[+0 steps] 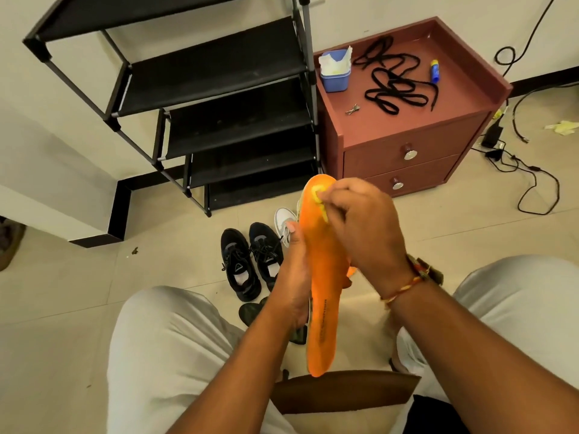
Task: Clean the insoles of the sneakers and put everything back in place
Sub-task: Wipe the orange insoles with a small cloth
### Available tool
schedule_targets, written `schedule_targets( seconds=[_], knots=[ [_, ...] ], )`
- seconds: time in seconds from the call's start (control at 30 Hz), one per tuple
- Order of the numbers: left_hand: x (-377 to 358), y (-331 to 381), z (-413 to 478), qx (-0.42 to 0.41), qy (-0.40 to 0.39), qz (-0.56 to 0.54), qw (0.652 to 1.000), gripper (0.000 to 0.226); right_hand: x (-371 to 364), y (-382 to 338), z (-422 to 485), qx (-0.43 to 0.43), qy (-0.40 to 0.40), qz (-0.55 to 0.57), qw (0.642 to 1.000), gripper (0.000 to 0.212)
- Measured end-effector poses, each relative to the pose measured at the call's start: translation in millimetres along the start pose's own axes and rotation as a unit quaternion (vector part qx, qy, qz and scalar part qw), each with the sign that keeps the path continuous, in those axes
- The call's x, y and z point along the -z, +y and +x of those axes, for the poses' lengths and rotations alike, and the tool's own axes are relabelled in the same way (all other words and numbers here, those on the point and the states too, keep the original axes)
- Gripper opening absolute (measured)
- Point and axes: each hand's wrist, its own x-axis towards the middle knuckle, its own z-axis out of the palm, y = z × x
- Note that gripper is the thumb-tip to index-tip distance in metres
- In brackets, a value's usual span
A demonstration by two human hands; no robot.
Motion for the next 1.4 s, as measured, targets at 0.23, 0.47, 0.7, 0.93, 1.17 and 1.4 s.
schedule_targets(
  seconds=[0.23,0.47,0.7,0.93,1.17,1.4],
  knots=[
    [-4.3,1.1,1.1,-0.007,-0.001,-0.043,0.999,0.054,2.8,-13.5,-8.6,0.007,-0.046,0.062,0.997,0.016],
    [-4.5,3.8,0.6,-0.032,0.021,-0.056,0.998,0.052,2.3,-3.2,-2.5,0.001,-0.015,0.048,0.999,0.014],
    [-0.2,7.5,1.6,-0.029,0.013,-0.074,0.997,0.061,-5.4,-1.4,-10.5,-0.022,-0.030,0.065,0.997,0.019],
    [6.7,14.6,5.0,-0.027,0.023,-0.126,0.991,0.082,-10.1,-15.2,-19.8,0.029,-0.061,0.075,0.995,0.017],
    [6.5,6.0,5.7,-0.017,0.019,-0.117,0.993,0.075,-12.7,-12.0,-16.7,0.054,-0.066,0.042,0.995,0.016],
    [2.1,3.3,4.6,-0.009,0.017,-0.094,0.995,0.068,-11.5,-21.3,-15.3,0.014,-0.026,0.080,0.996,0.013]
  ],
)
